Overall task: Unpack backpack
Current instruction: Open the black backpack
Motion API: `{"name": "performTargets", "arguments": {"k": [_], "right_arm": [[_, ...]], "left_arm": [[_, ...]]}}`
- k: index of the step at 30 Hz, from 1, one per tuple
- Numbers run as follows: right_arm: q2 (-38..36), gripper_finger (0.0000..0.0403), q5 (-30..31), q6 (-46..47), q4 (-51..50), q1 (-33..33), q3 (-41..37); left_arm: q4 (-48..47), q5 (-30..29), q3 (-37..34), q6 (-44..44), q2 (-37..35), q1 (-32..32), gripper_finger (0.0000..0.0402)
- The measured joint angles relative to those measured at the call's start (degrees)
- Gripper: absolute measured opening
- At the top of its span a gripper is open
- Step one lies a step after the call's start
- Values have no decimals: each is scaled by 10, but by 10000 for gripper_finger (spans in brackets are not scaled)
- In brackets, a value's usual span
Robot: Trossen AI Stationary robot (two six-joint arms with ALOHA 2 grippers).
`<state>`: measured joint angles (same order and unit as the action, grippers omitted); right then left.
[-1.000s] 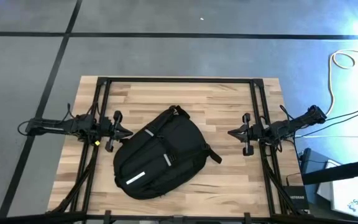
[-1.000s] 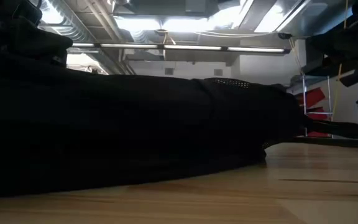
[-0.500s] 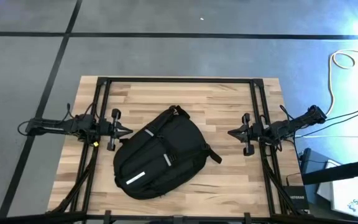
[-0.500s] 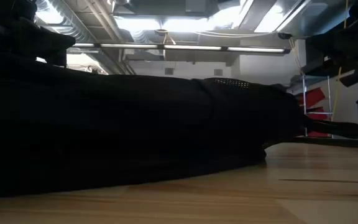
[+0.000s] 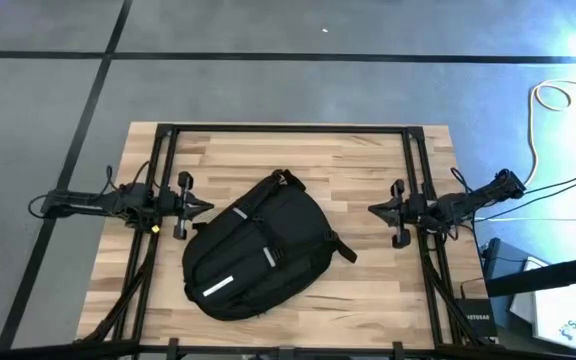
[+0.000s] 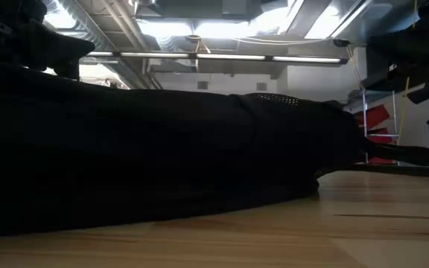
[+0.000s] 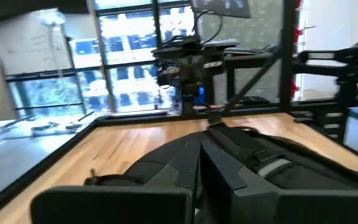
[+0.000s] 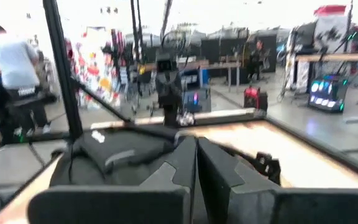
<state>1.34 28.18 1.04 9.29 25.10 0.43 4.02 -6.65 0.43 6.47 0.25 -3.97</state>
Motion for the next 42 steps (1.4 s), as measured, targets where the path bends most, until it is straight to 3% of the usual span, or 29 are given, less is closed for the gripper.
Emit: {"name": "performTargets", "arguments": {"k": [7, 11, 15, 23, 28, 33, 42], "right_arm": [[0, 0, 1, -48, -10, 0, 0], [0, 0, 27, -106, -1, 0, 0], [0, 0, 51, -146, 2, 0, 0], [0, 0, 69, -238, 22, -1, 0], [0, 0, 78, -268, 74, -31, 0], [0, 0, 72, -260, 71, -75, 0], [0, 0, 68, -205, 56, -106, 0]], "left_arm": [[88, -7, 0, -114, 25, -14, 0], [139, -55, 0, -118, 83, -31, 9], [207, -109, 0, -135, 164, -42, 43], [426, -131, 13, -139, 356, -52, 151], [490, -138, 65, -139, 485, -51, 214], [497, -154, 150, -103, 614, -42, 257], [491, -151, 326, -7, 802, -28, 281]]}}
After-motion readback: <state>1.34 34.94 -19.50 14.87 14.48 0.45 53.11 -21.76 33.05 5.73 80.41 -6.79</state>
